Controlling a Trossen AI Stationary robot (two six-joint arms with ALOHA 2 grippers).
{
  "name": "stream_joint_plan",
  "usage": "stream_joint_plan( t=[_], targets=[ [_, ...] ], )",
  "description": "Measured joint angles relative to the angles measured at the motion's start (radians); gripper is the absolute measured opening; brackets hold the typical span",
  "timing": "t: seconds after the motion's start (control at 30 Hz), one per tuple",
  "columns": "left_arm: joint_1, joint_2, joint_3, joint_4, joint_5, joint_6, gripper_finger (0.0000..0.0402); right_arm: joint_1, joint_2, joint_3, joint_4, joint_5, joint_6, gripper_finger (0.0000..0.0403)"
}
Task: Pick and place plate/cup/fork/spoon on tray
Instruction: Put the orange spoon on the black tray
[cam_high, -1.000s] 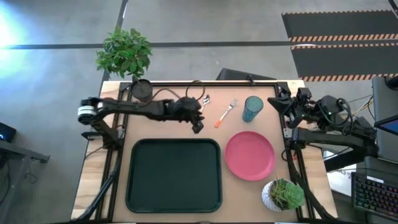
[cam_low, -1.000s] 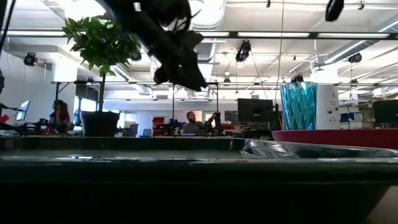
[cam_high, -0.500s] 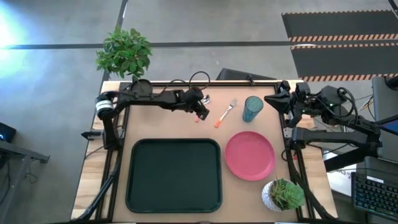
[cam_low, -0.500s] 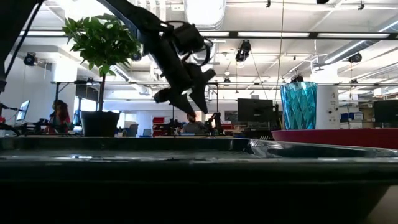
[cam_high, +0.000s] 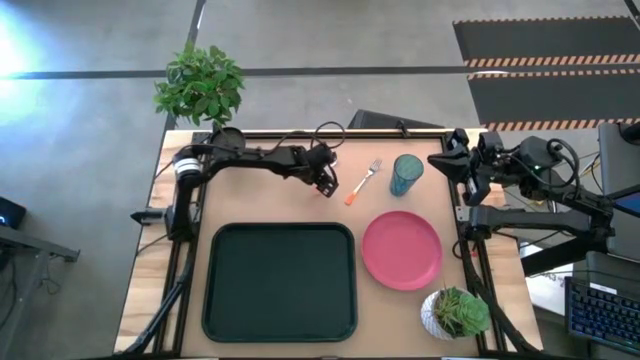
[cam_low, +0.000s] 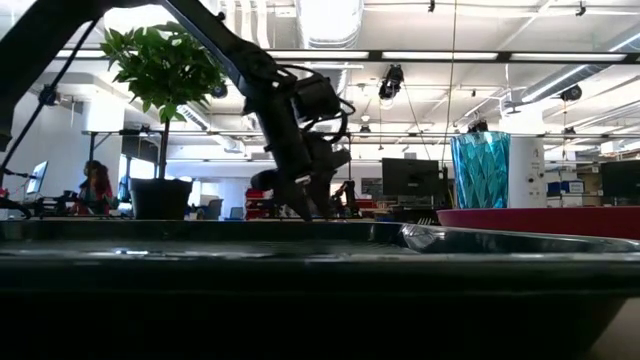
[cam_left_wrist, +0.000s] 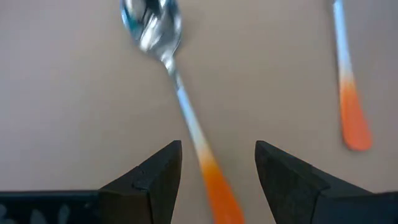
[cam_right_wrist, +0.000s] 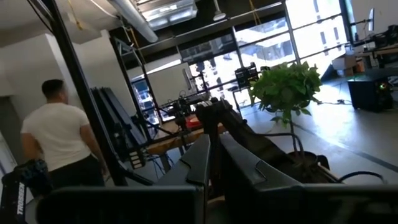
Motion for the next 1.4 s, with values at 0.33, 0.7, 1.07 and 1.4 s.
stream_joint_plan(
  t=[0.33, 0.7, 1.07, 1.4],
  targets=[
    [0.018, 0.081, 0.117, -0.059, -0.005, 0.066, 0.0187, 0.000, 0.014, 0.000, 0.000, 0.000, 0.039, 0.0022],
    [0.040, 0.098, 0.111, -0.097, -0.004, 0.066, 0.0187, 0.000, 0.011, 0.000, 0.002, 0.000, 0.034, 0.0022],
    [0.039, 0.098, 0.096, -0.041, 0.008, 0.013, 0.0187, 0.000, 0.011, 0.000, 0.007, -0.001, 0.034, 0.0022],
    [0.039, 0.101, 0.078, -0.001, 0.015, -0.033, 0.0181, 0.000, 0.010, 0.000, 0.010, -0.003, 0.034, 0.0022]
  ],
)
